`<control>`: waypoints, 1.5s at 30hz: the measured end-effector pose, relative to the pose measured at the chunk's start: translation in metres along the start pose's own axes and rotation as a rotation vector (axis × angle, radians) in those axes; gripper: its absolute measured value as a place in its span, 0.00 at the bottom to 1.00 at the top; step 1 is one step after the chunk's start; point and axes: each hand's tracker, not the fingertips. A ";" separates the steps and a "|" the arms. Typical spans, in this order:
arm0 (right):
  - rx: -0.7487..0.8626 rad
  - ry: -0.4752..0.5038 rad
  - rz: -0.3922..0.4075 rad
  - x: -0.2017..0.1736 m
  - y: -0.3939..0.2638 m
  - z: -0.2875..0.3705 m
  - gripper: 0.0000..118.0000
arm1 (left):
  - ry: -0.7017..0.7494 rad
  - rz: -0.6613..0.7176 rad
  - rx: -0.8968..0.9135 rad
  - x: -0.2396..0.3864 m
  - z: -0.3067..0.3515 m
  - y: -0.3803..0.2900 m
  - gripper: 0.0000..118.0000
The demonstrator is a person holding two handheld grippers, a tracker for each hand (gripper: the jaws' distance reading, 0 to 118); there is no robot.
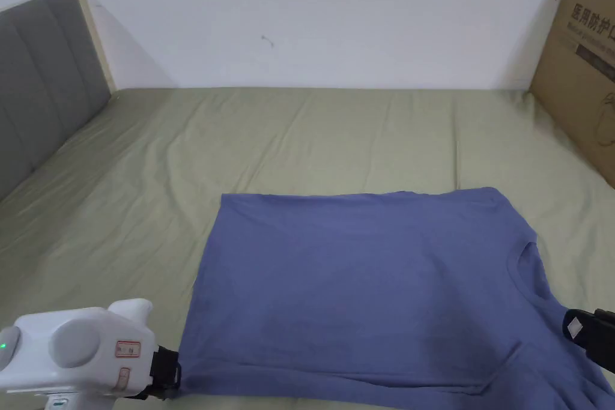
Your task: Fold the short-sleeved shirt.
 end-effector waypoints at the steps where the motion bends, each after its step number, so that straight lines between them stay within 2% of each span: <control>1: -0.008 0.000 -0.008 0.001 -0.002 0.000 0.00 | -0.002 0.008 0.011 -0.006 -0.009 0.002 0.42; 2: -0.015 0.001 -0.016 0.002 -0.003 0.000 0.00 | -0.005 0.027 0.022 -0.009 -0.015 0.004 0.70; 3: -0.022 0.004 -0.025 0.003 -0.005 0.000 0.00 | -0.011 0.059 0.032 -0.011 -0.022 0.008 0.92; 4: -0.029 0.004 -0.031 0.004 -0.006 0.000 0.00 | -0.016 0.083 0.042 -0.013 -0.028 0.011 1.00; 7: -0.048 -0.005 -0.031 0.005 -0.008 -0.001 0.00 | 0.014 0.116 0.058 -0.019 -0.045 0.020 0.99; 8: -0.054 -0.009 -0.028 0.006 -0.009 -0.001 0.00 | 0.033 0.104 0.024 -0.018 -0.054 0.021 0.97; 9: -0.058 -0.014 -0.028 0.007 -0.009 -0.002 0.00 | 0.039 0.072 -0.032 -0.018 -0.062 0.021 0.90; 10: -0.061 -0.017 -0.030 0.008 -0.008 -0.002 0.00 | 0.049 0.043 -0.064 -0.015 -0.067 0.019 0.67; 11: -0.063 -0.021 -0.033 0.010 -0.008 -0.002 0.00 | 0.064 0.001 -0.089 -0.011 -0.072 0.015 0.61; 12: -0.066 -0.023 -0.036 0.011 -0.008 -0.002 0.00 | 0.161 -0.068 -0.084 -0.004 -0.073 0.010 0.61; 13: -0.068 -0.026 -0.041 0.013 -0.008 -0.002 0.00 | 0.127 -0.116 -0.039 0.005 -0.065 0.005 0.51; 14: -0.071 -0.029 -0.045 0.016 -0.008 -0.003 0.00 | 0.124 -0.108 -0.035 0.008 -0.061 0.004 0.37; 15: -0.073 -0.033 -0.048 0.018 -0.008 -0.003 0.00 | 0.093 -0.101 -0.036 0.008 -0.057 0.003 0.15; 16: -0.076 -0.038 -0.050 0.020 -0.008 -0.004 0.00 | 0.025 -0.080 -0.025 0.009 -0.052 0.003 0.05; 17: -0.081 -0.046 -0.050 0.023 -0.008 -0.005 0.00 | -0.040 -0.053 -0.014 0.006 -0.045 0.001 0.05; 22: -0.129 -0.100 -0.004 0.050 -0.009 -0.016 0.00 | -0.013 -0.049 0.101 0.010 -0.013 -0.007 0.05; 23: -0.155 -0.131 0.022 0.059 -0.010 -0.020 0.07 | -0.033 -0.032 0.135 0.009 -0.005 -0.009 0.05; 24: -0.174 -0.167 0.021 0.066 -0.012 -0.025 0.34 | -0.042 -0.023 0.167 0.010 0.001 -0.011 0.05; 25: -0.229 -0.185 0.009 0.074 -0.014 -0.034 0.86 | -0.054 -0.025 0.197 0.016 0.010 -0.015 0.05; 26: -0.292 -0.173 -0.006 0.091 -0.019 -0.048 1.00 | -0.063 -0.027 0.214 0.017 0.016 -0.017 0.05; 27: -0.311 -0.144 -0.085 0.101 -0.026 -0.050 0.98 | -0.064 -0.029 0.213 0.018 0.019 -0.019 0.05; 31: -0.445 -0.259 -0.038 0.128 -0.040 -0.088 0.98 | -0.067 -0.023 0.223 0.025 0.025 -0.023 0.05; 33: -0.504 -0.271 0.005 0.135 -0.049 -0.102 0.93 | -0.063 -0.016 0.224 0.025 0.023 -0.024 0.05; 35: -0.539 -0.256 0.049 0.126 -0.056 -0.102 0.70 | -0.057 -0.006 0.217 0.025 0.021 -0.026 0.05; 36: -0.529 -0.279 0.090 0.123 -0.056 -0.100 0.64 | -0.052 -0.003 0.214 0.024 0.020 -0.027 0.05; 37: -0.510 -0.281 0.121 0.120 -0.054 -0.095 0.45 | -0.050 -0.002 0.210 0.022 0.018 -0.026 0.05; 39: -0.495 -0.224 0.097 0.108 -0.048 -0.078 0.03 | -0.045 -0.003 0.209 0.022 0.017 -0.028 0.05; 41: -0.486 -0.143 0.047 0.106 -0.045 -0.069 0.03 | -0.049 0.010 0.203 0.018 0.014 -0.027 0.05; 44: -0.483 -0.157 0.066 0.107 -0.035 -0.057 0.03 | -0.046 0.021 0.196 0.017 0.012 -0.028 0.05; 45: -0.472 -0.146 0.039 0.110 -0.030 -0.054 0.03 | -0.045 0.021 0.194 0.016 0.011 -0.027 0.05</control>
